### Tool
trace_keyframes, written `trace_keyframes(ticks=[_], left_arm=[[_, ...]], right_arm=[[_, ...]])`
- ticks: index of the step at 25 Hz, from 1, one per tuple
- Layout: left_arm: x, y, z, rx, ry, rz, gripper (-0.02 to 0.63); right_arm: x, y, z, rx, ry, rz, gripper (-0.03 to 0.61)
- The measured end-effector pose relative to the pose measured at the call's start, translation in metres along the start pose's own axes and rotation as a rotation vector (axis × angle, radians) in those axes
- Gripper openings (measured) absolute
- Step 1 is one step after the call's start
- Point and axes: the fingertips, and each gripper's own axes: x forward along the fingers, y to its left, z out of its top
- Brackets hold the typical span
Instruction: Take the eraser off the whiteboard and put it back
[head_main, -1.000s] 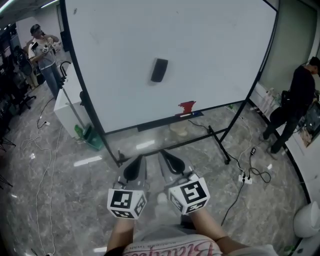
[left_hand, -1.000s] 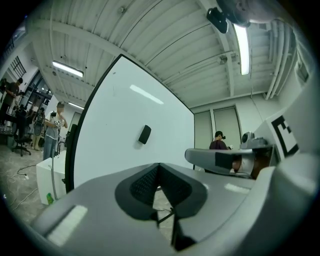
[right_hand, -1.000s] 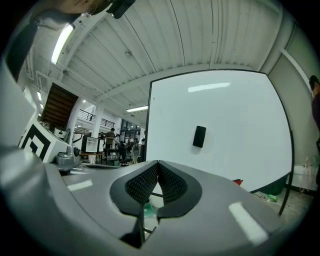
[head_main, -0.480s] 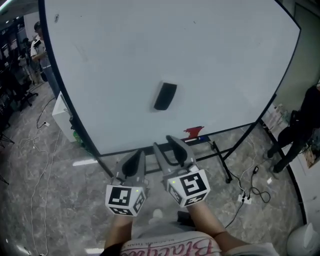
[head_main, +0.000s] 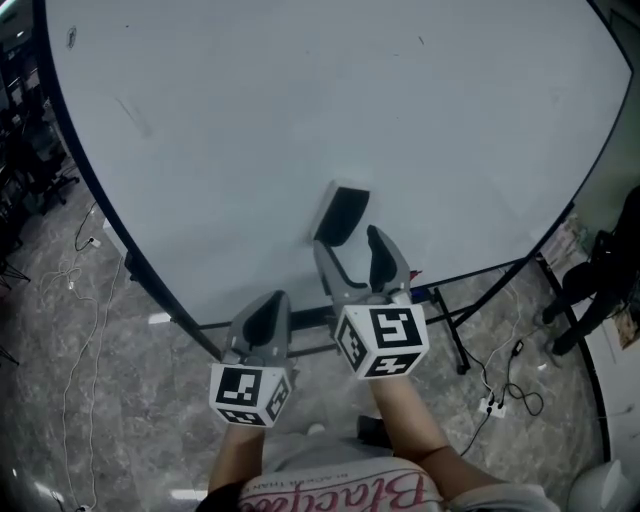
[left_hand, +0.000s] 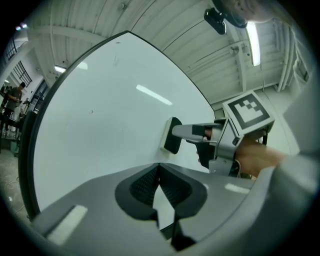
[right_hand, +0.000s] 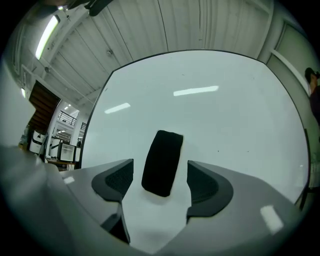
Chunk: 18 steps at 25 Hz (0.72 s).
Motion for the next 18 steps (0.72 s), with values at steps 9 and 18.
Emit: trace_keyframes(ticks=[9, 18], left_arm=[[0.02, 0.015, 0.009, 0.015, -0.006, -0.023, 0.0], [0.018, 0.015, 0.007, 0.018, 0.008, -0.049, 0.0]], right_arm=[[0.032, -0.007, 0.008, -0.038, -0.013, -0.1, 0.275], [0.031, -0.008, 0.006, -0.043, -0.001, -0.104, 0.256]])
